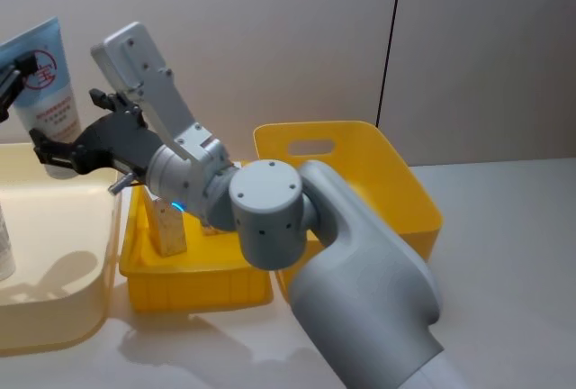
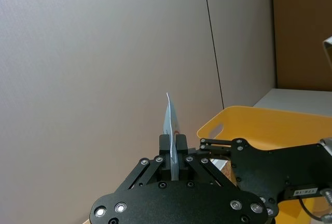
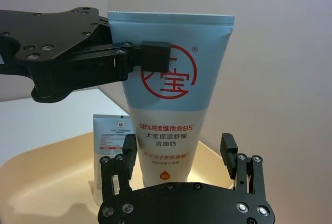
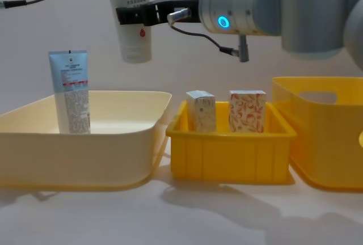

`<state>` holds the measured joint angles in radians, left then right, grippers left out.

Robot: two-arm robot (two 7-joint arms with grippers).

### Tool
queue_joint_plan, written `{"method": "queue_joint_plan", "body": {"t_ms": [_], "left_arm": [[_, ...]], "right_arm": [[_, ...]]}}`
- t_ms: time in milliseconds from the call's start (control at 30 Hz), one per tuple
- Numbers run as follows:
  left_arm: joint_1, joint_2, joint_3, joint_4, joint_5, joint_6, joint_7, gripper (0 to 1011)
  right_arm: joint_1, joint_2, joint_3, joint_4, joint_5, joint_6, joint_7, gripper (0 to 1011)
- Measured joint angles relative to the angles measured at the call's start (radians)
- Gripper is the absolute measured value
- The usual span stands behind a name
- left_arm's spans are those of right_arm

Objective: Bimanual collaborative sorting of washing and personal care products

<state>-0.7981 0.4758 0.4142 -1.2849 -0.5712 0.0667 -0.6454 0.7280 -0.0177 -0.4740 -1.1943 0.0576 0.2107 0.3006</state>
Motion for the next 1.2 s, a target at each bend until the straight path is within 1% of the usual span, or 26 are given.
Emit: {"method": "queue_joint_plan", "body": {"t_ms": [300, 533, 900, 1200], "left_arm": [[0.007, 0.009, 0.001, -0.007, -0.007, -0.004, 0.009, 70], [0.01, 0.015, 0.004, -0.011, -0.011, -0.008, 0.013, 70], [0.013, 0.018, 0.006, -0.012, -0.014, -0.017, 0.016, 70], [0.012, 0.017, 0.008, -0.007, -0.017, -0.024, 0.012, 70]], "right_arm": [[0.028, -0.038, -0.006, 0.044, -0.009, 0.048, -0.012, 1001], [0.041, -0.059, -0.007, 0.066, -0.012, 0.07, -0.015, 1001], [0.058, -0.084, -0.004, 0.104, -0.02, 0.071, -0.025, 1001], [0.067, -0.095, -0.001, 0.122, -0.025, 0.066, -0.032, 998]]}}
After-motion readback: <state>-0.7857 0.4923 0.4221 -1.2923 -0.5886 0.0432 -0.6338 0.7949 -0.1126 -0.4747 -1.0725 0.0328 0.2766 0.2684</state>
